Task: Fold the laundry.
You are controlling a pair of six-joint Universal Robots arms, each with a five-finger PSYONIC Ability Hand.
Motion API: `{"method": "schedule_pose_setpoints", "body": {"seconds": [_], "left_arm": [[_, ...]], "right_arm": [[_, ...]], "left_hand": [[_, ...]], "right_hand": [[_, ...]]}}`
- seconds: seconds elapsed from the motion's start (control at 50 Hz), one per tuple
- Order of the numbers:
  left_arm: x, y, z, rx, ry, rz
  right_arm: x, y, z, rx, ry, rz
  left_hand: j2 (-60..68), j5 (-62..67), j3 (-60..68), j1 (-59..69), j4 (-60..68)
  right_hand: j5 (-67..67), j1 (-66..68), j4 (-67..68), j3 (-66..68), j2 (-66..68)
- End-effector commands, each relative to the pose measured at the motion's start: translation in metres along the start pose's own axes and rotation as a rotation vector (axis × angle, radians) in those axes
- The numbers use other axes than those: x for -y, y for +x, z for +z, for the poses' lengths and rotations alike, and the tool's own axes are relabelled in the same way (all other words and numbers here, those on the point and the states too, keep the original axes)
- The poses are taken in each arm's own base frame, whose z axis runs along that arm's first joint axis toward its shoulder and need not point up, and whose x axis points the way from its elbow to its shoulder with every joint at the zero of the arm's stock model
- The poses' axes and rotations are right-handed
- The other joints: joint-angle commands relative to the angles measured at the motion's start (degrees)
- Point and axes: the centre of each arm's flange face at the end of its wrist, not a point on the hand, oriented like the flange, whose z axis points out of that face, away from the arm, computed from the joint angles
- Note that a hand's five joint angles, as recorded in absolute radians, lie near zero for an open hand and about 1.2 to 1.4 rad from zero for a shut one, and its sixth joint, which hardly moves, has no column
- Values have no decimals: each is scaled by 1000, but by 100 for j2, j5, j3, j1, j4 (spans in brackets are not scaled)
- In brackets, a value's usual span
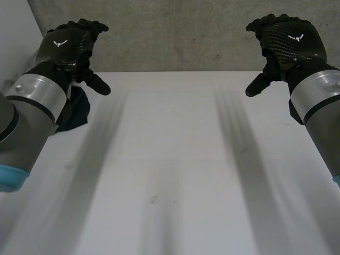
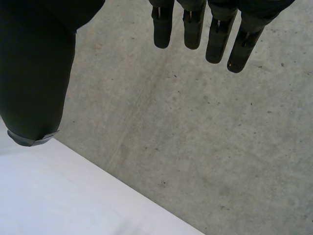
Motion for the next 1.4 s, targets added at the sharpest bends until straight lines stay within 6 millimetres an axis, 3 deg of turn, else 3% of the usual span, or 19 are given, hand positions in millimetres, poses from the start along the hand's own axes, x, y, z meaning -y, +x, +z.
{"method": "schedule_pose_setpoints", "body": {"seconds": [0.02, 0.08, 0.14, 0.26, 0.38, 0.48, 0.56, 0.76, 0.82, 0.86, 0.92, 1.0, 1.08, 1.16, 1.18, 1.24, 1.26, 1.34, 1.4], "left_arm": [[-26, -26, 26, 10, -46, 242], [-34, -33, 34, 17, -59, 306], [-57, -54, 57, 51, -81, 365], [-101, -123, 97, 105, -55, 458], [-141, -159, 123, 131, -19, 563], [-175, -211, 138, 200, -24, 653], [-201, -223, 146, 183, -31, 659], [-232, -245, 149, 196, -70, 675], [-238, -251, 148, 198, -93, 682], [-238, -253, 146, 203, -98, 681], [-238, -253, 146, 208, -99, 683], [-231, -249, 146, 240, -70, 704], [-202, -229, 141, 247, 2, 725], [-163, -177, 134, 176, 92, 710], [-149, -152, 128, 136, 116, 675], [-118, -112, 116, 68, 164, 580], [-98, -87, 104, 17, 188, 494], [-59, -35, 65, -113, 218, 266], [-43, 5, 32, -228, 201, 113]], "right_arm": [[0, 2, 1, -3, 0, -2], [0, 2, 1, 0, 0, -4], [-1, 1, 1, 1, -1, -4], [-4, 1, 2, 4, -12, -4], [-7, 0, 2, 8, -17, -4], [-17, -1, 6, 14, -46, -4], [-19, -2, 6, 16, -52, -4], [-27, -3, 8, 19, -72, -3], [-29, -3, 9, 20, -78, -3], [-32, -4, 10, 21, -85, -3], [-35, -4, 11, 21, -91, -3], [-35, -4, 11, 22, -95, -3], [-35, -3, 12, 20, -92, -4], [-33, 0, 13, 12, -87, -4], [-32, 1, 14, 8, -84, -5], [-33, 6, 16, -7, -85, -6], [-33, 8, 17, -10, -83, -6], [-33, 13, 18, -24, -84, -7], [-32, 18, 20, -37, -81, -9]], "left_hand": [[-58, -121, -79, -64, -36], [-75, -138, -96, -81, -53], [-92, -155, -112, -98, -69], [-42, -105, -62, -48, -19], [93, 29, 72, 87, 115], [294, 230, 273, 288, 316], [362, 299, 342, 356, 385], [832, 768, 811, 826, 854], [2325, 2261, 2304, 2319, 2347], [4837, 4773, 4816, 4831, 4859], [6816, 6753, 6795, 6810, 6838], [6819, 6756, 6799, 6813, 6842], [6819, 6756, 6799, 6813, 6842], [6819, 6756, 6799, 6813, 6842], [6819, 6756, 6799, 6813, 6842], [6819, 6756, 6799, 6813, 6842], [6819, 6756, 6799, 6813, 6842], [6819, 6756, 6799, 6813, 6842], [6819, 6756, 6799, 6813, 6842]], "right_hand": [[-306, -121, -322, -203, -270], [-306, -121, -322, -203, -270], [-306, -121, -322, -203, -270], [-306, -121, -322, -203, -270], [-306, -121, -322, -203, -270], [-306, -121, -322, -203, -270], [-306, -121, -322, -203, -270], [-306, -121, -322, -203, -270], [-306, -121, -322, -203, -270], [-306, -121, -322, -203, -270], [-306, -121, -322, -203, -270], [-306, -121, -322, -203, -270], [-306, -121, -322, -203, -270], [-306, -121, -322, -203, -270], [-306, -121, -322, -203, -270], [-306, -121, -322, -203, -270], [-306, -121, -322, -203, -270], [-306, -121, -322, -203, -270], [-306, -121, -322, -203, -270]]}}
